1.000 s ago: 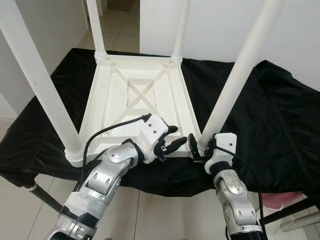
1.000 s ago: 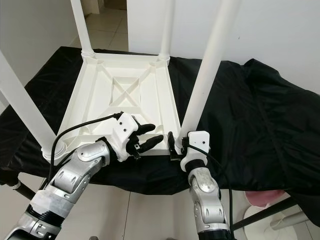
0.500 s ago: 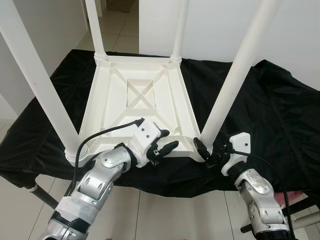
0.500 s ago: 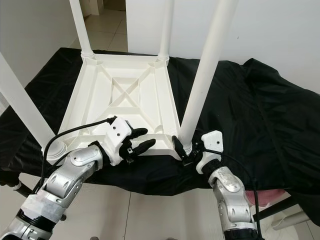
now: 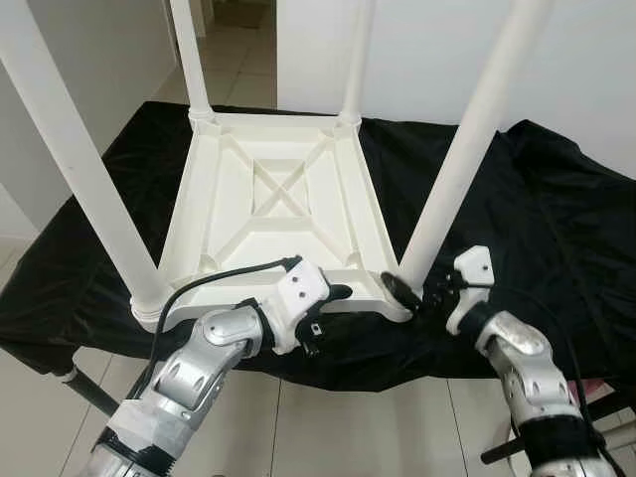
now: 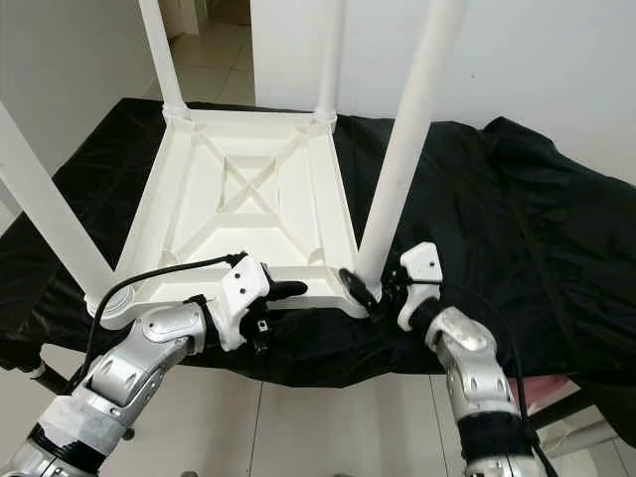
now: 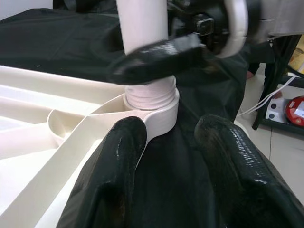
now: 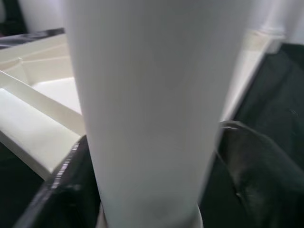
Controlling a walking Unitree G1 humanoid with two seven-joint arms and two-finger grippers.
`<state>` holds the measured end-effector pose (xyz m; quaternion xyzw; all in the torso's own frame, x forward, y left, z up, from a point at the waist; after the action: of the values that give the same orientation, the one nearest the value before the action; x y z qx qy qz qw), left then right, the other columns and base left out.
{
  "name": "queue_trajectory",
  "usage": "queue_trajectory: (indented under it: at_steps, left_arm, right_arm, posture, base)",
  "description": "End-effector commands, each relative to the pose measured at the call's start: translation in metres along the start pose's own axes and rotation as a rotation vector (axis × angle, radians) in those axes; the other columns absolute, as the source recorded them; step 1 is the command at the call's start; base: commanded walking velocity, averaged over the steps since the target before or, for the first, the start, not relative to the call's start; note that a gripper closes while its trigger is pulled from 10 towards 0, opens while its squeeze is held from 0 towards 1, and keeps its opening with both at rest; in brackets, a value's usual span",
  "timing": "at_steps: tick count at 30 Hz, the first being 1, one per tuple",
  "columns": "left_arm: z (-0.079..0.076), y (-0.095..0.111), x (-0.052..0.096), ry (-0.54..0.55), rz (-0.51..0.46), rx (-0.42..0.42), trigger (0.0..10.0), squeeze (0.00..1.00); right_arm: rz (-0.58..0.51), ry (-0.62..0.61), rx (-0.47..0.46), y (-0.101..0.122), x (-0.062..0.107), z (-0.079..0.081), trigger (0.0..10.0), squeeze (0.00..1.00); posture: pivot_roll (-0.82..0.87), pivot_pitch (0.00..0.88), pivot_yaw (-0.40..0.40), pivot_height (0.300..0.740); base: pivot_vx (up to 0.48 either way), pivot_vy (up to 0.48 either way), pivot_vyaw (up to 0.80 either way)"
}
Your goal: Building children table
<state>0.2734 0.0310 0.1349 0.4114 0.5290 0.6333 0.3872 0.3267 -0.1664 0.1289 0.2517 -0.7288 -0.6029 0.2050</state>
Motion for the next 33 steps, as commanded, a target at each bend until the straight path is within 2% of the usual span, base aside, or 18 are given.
queue_trajectory:
  at_steps: [1,13,14,17,21,24,25,30,33]
  left_arm:
    - [-0.002,0.001,-0.001,-0.018,0.005,-0.007,10.0,0.0]
    - [0.0,0.002,-0.001,-0.006,-0.003,-0.007,10.0,0.0]
    - [0.0,0.002,-0.001,-0.005,-0.003,-0.007,10.0,0.0]
    - [0.001,0.002,0.0,0.001,-0.003,-0.009,10.0,0.0]
    - [0.003,0.002,0.0,0.007,-0.004,-0.008,10.0,0.0]
    - [0.003,0.002,0.0,0.008,-0.004,-0.008,10.0,0.0]
    - [0.003,0.002,0.0,0.009,-0.005,-0.008,10.0,0.0]
    - [0.003,0.002,0.0,0.01,-0.007,-0.006,10.0,0.0]
    - [-0.001,-0.001,-0.002,0.006,-0.008,0.009,10.0,0.0]
  right_arm:
    - [0.01,0.013,0.015,-0.001,0.0,-0.002,0.0,0.0]
    - [0.035,0.067,-0.012,-0.014,0.005,0.001,0.0,0.0]
    - [0.031,0.059,-0.023,-0.014,0.005,0.001,10.0,0.0]
    - [0.017,0.026,-0.039,-0.014,0.006,0.0,10.0,0.0]
    - [-0.019,-0.1,-0.059,-0.008,0.003,0.001,10.0,0.0]
    - [-0.013,-0.146,-0.056,-0.008,0.002,-0.001,10.0,0.0]
    - [-0.018,-0.196,-0.088,-0.009,0.001,-0.003,10.0,0.0]
    - [-0.023,-0.239,-0.108,-0.009,0.001,-0.004,10.0,0.0]
    - [-0.037,-0.396,-0.15,-0.01,0.002,0.003,10.0,0.0]
  posture:
    - [0.0,0.0,-0.029,0.74]
    - [0.0,0.0,-0.034,0.74]
    - [0.0,0.0,-0.034,0.74]
    - [0.0,0.0,-0.034,0.74]
    - [0.0,0.0,-0.038,0.74]
    - [-0.01,0.0,-0.036,0.74]
    - [-0.01,0.0,-0.035,0.74]
    - [-0.01,0.0,-0.035,0.74]
    - [-0.02,0.0,-0.04,0.74]
  base:
    - [0.0,0.0,0.0]
    - [0.0,0.0,0.0]
    - [0.0,0.0,0.0]
    - [0.0,0.0,0.0]
    - [0.0,0.0,0.0]
    - [0.0,0.0,0.0]
    - [0.0,0.0,0.0]
    - [0.0,0.0,0.0]
    - [0.0,0.0,0.0]
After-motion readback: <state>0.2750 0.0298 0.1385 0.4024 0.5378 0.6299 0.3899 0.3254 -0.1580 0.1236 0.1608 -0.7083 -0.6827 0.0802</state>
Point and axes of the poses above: a point about 5 cm out from each wrist's last joint towards the gripper, its own x axis pointing back from the gripper into the wrist, its own y axis along the axis of the wrist's last joint, z = x × y, the point moved 3 cm from there along -x, pointing out of the wrist towards the gripper, and after that the axes turned 4 degrees about x, right-handed, at the moved point
